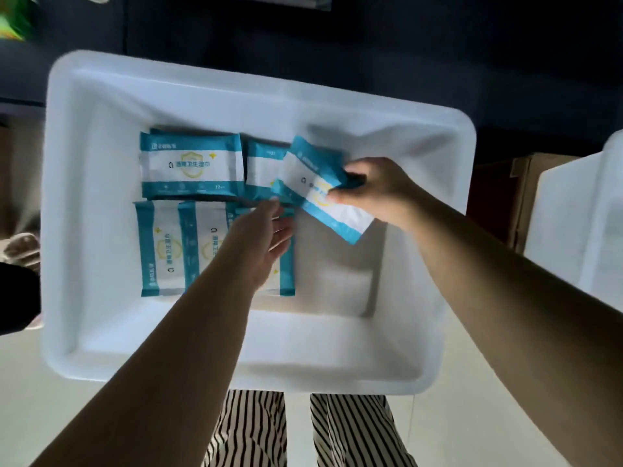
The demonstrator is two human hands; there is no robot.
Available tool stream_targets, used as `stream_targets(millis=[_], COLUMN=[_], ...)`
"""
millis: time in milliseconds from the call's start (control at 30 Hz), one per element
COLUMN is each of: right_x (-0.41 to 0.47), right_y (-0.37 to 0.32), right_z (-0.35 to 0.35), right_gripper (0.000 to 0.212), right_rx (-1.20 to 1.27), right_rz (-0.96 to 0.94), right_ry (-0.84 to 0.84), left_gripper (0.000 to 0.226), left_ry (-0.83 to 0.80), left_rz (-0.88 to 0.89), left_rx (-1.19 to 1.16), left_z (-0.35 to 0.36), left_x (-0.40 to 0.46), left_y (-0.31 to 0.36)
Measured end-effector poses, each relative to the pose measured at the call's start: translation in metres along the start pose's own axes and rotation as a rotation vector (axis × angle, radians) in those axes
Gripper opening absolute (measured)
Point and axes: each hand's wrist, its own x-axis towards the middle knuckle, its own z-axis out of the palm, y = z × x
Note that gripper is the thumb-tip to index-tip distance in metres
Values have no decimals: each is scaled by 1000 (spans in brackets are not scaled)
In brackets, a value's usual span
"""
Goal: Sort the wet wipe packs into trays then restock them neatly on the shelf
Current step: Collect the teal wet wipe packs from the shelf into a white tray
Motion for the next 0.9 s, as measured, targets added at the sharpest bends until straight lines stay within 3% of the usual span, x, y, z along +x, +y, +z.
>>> stream_targets(millis=[67,133,200,300,467,600,733,900], right_x=[22,38,43,27,-34,-98,-160,-251], right_y=[-15,-29,-37,-40,-47,-90,-147,-221], right_z=[4,10,19,28,-4,-55,-107,-175], right_gripper=[34,27,28,50,35,38,41,43], right_rx=[-326,-526,-647,-756,-676,-647,-601,-497], right_rz=[-99,-179,-219,-155,-18,-84,-105,-176], right_ry=[-16,29,129,239,262,307,353,495], left_gripper=[19,18,19,20,24,26,28,28], left_ry=[36,32,14,26,14,0,39,-2], left_rz=[42,105,178,253,471,704,921,1201], left_rx=[142,297,420,604,889,1072,1416,1554], left_z=[-10,-17,-21,-25,-34,-29,-22,-17], left_x=[-2,-3,-2,-9,-51,-119,-202,-313], left_y=[-8,-15,-21,-19,10,60,119,186])
